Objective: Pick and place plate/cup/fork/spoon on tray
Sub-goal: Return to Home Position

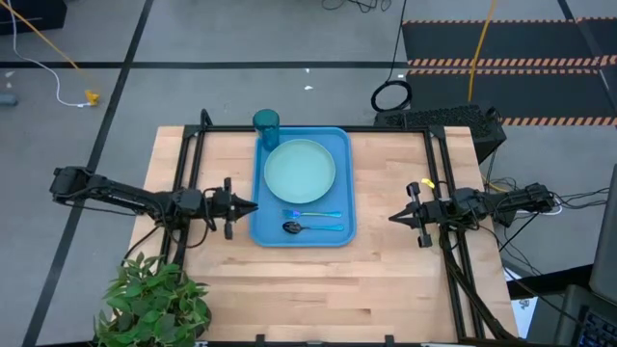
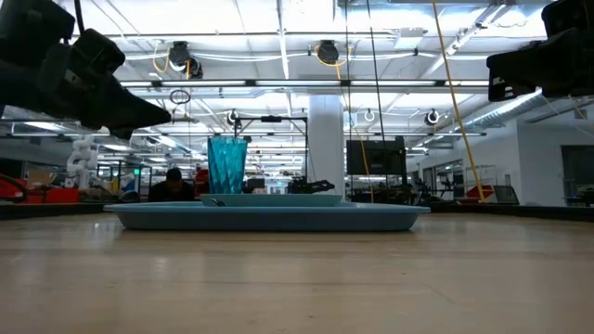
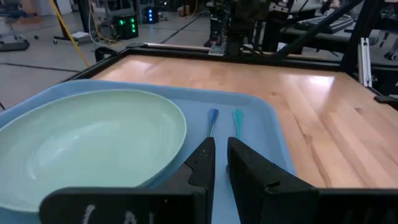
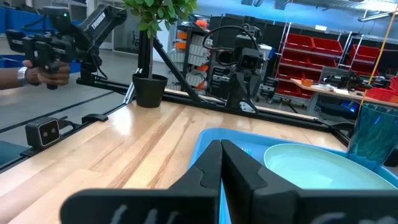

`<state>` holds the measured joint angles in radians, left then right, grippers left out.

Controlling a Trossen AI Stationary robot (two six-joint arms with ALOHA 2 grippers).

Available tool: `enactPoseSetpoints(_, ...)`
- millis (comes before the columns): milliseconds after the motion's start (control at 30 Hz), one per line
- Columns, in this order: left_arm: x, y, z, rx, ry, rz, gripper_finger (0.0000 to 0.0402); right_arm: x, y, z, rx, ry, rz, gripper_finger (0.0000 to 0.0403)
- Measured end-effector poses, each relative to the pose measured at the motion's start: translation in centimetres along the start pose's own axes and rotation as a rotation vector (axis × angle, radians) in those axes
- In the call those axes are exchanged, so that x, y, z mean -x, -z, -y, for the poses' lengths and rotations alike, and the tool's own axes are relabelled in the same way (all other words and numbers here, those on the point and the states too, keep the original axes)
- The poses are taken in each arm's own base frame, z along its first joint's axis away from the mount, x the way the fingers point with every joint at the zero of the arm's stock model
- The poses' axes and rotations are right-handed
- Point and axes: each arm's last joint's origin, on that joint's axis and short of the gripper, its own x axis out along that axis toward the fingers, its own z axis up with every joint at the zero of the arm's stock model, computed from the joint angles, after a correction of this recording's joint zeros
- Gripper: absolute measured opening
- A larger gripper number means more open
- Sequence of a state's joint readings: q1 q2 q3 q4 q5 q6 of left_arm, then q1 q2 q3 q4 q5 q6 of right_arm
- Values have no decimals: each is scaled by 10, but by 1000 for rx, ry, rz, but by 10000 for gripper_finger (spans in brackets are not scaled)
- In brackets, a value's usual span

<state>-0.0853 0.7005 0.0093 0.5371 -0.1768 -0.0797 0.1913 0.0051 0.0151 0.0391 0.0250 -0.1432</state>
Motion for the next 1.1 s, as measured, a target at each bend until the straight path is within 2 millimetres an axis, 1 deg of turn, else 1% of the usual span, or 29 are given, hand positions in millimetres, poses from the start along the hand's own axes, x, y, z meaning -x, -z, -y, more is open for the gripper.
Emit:
enactPoseSetpoints(300, 8, -11, 0, -36, 33, 100, 46, 0, 0, 0, 0, 0, 0, 0)
enactPoseSetpoints(567, 19, -15, -1, -43, 35, 134, 46, 0, 0, 0, 0, 0, 0, 0)
enactPoseSetpoints(1100, 40, -12, -11, -50, -52, 134, 46, 0, 0, 0, 0, -1, 0, 0)
